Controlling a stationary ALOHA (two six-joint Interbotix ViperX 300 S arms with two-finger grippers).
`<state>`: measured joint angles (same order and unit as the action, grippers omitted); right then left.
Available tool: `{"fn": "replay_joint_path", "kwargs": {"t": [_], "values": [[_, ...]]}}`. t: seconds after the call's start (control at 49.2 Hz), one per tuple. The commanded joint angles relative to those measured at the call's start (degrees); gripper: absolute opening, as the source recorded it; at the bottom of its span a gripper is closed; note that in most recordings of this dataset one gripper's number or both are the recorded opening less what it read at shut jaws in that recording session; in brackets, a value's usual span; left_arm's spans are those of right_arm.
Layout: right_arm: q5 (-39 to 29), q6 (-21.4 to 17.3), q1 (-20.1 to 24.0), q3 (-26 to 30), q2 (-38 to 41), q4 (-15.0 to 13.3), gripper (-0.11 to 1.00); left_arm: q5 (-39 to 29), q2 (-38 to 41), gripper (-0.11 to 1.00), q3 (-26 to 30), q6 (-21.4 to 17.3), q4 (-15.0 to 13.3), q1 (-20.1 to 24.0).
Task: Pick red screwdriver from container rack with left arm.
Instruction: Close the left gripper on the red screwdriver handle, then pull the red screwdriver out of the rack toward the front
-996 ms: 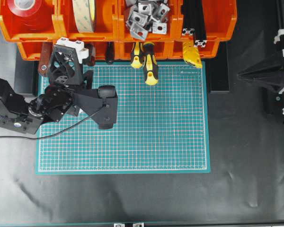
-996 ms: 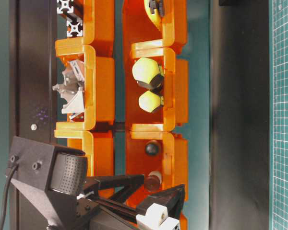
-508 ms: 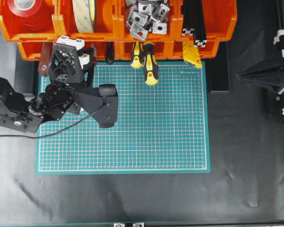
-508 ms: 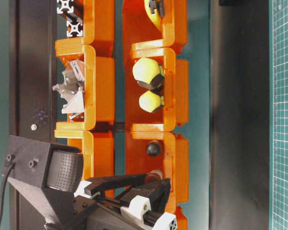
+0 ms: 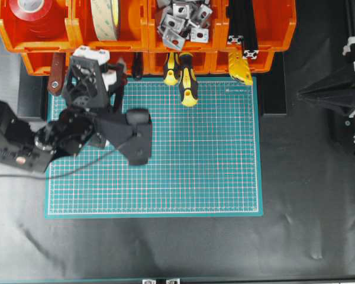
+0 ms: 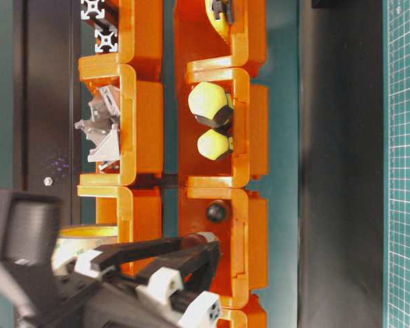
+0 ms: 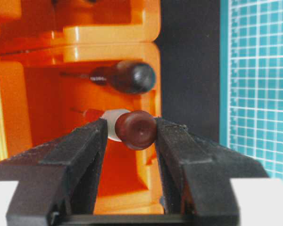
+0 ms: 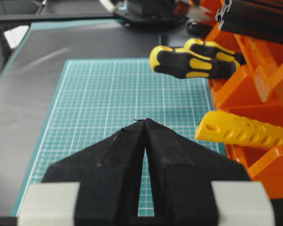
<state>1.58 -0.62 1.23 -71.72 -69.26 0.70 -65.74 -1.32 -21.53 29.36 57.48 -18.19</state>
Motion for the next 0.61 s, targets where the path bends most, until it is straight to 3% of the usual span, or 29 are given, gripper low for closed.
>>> {"fn": "replay_joint_path", "kwargs": {"t": [0.0,0.203,0.407,0.59], "values": [[0.3,-0.2,0.0,1.1,-0.1,0.2,-0.01,-1.6,-1.1,0.33,2.5,0.0,0.3,-2.9],[-0.4,-1.8,0.0,1.8,-1.3,0.5,-0.01,-6.8,-2.2,0.29,6.1,-0.3,0.3,-9.0],[-0.4,-6.5,-0.1,2.3,-1.7,0.5,-0.01,-11.2,-4.1,0.24,10.0,-1.3,0.3,-16.6],[-1.8,-10.9,-0.1,3.2,-3.0,0.5,-0.01,-13.1,-4.4,0.23,16.0,-10.2,0.3,-22.9]]}}
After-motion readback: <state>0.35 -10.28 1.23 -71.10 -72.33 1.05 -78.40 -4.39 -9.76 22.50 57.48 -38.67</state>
